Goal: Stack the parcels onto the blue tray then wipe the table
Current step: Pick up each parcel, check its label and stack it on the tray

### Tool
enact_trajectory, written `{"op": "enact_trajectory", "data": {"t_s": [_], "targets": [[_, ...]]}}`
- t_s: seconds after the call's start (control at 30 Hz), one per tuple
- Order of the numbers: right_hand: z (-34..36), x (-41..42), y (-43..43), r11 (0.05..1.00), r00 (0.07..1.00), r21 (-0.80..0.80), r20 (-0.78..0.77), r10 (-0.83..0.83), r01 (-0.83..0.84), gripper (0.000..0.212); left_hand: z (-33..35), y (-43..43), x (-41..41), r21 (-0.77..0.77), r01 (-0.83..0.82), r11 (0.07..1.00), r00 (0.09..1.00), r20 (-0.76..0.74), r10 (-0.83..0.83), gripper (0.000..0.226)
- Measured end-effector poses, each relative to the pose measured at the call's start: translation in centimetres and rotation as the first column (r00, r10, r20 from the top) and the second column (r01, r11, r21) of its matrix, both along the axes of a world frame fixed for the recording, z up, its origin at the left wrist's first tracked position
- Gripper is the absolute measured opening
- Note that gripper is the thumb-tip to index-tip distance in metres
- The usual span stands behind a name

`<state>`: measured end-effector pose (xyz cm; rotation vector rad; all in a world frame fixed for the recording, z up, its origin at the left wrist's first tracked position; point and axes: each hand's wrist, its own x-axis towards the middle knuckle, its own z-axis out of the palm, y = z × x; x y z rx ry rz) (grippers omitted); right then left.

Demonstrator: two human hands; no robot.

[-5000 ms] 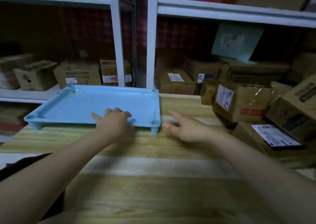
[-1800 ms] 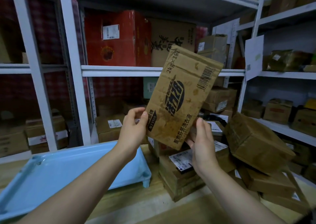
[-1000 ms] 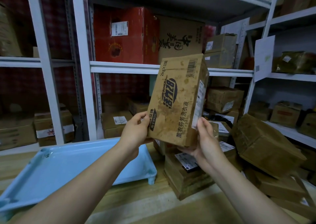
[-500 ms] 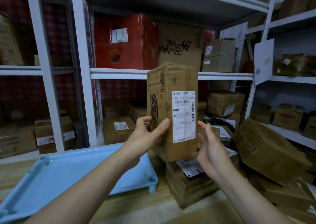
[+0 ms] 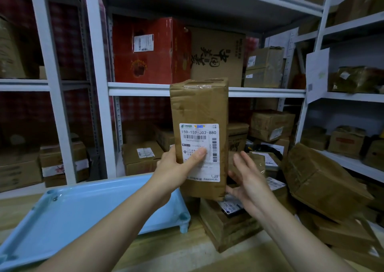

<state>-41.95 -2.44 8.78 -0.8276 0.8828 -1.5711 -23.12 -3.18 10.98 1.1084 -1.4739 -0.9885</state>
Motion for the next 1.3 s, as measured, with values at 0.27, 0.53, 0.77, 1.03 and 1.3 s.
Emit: {"op": "enact_trajectory", "data": {"t_s": [0.27, 0.53, 0.77, 1.03, 1.3], "targets": [[-0.5, -0.4, -0.5, 0.989, 0.990, 0.103, 0.107, 0.094, -0.105, 0.053, 0.7, 0.7, 1.5, -0.021, -0.044, 0.999, 0.995, -0.086, 0.042, 0.092], [0.5, 1.1, 0.2, 0.995, 0.994, 0.037, 0.071, 0.087, -0.089, 0.030, 1.3, 1.0, 2.1, -0.132, -0.321, 0.938, 0.938, -0.176, 0.297, 0.082], [0.7, 0.4, 0.6, 0.998, 0.999, 0.034, 0.022, 0.050, -0.050, 0.019, 1.7, 1.4, 2.2, -0.181, -0.263, 0.948, 0.948, -0.231, 0.219, 0.035], [0.7, 0.0, 0.5, 0.994, 0.984, 0.054, -0.148, 0.097, -0.090, 0.028, 2.0, 1.8, 1.9, -0.069, -0.204, 0.977, 0.958, -0.219, 0.184, 0.052], [1.0, 1.2, 0.3, 0.980, 0.973, 0.077, -0.132, 0.191, -0.182, 0.035, 2.0, 1.8, 2.8, -0.025, -0.122, 0.992, 0.985, -0.123, 0.118, 0.057]]}}
